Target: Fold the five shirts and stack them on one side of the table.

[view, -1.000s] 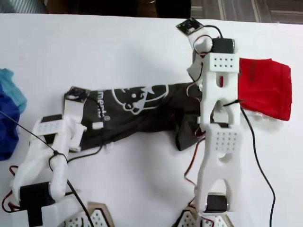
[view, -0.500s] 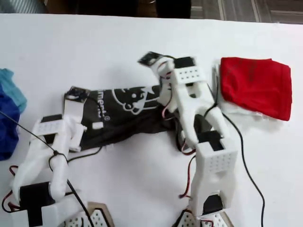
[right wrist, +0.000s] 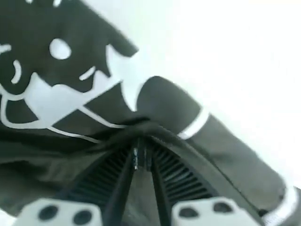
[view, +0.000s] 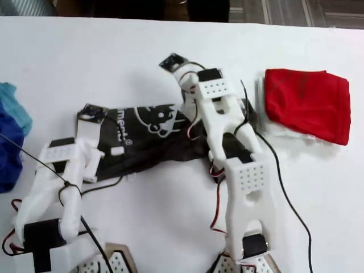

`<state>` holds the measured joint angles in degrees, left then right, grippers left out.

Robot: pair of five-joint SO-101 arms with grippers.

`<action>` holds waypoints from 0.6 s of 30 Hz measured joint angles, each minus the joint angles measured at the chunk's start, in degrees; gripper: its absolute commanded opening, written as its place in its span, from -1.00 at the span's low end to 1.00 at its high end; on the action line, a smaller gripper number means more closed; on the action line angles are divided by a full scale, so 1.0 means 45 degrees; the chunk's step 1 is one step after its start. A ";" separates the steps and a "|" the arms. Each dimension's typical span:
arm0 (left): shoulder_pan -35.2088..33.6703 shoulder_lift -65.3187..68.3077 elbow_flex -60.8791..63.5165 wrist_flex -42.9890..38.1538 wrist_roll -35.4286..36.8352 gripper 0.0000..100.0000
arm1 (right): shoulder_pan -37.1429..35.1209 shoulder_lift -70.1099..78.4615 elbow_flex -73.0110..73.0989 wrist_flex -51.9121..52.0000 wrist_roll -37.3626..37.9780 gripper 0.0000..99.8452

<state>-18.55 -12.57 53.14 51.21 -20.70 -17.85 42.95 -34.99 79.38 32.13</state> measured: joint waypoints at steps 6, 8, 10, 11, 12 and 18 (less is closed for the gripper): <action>0.0000 0.0000 0.0000 0.0000 0.0000 -0.95 | 0.0488 0.0000 -0.2735 0.3263 0.0000 -0.96; 0.0000 0.0000 0.0000 0.0000 0.0000 -0.95 | 0.0821 -0.0020 -0.3399 0.4024 0.0000 -0.96; 0.0000 0.0000 0.0000 0.0000 0.0000 -0.95 | 0.1250 -0.0020 -0.3653 0.4415 0.0215 -0.96; 0.0000 0.0000 0.0000 0.0000 0.0000 -0.95 | 0.1465 -0.0020 -0.3653 0.4474 0.0430 -0.96; 0.0000 0.0000 0.0000 0.0000 0.0000 -0.95 | 0.1680 -0.0020 -0.3595 0.4513 0.0586 -0.96; 0.0000 0.0000 0.0000 0.0000 0.0000 -0.95 | 0.2755 0.0000 -0.2403 0.4474 0.1368 -0.96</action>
<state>-18.55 -12.57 53.14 51.21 -20.70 -5.45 42.95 -45.80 99.52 38.29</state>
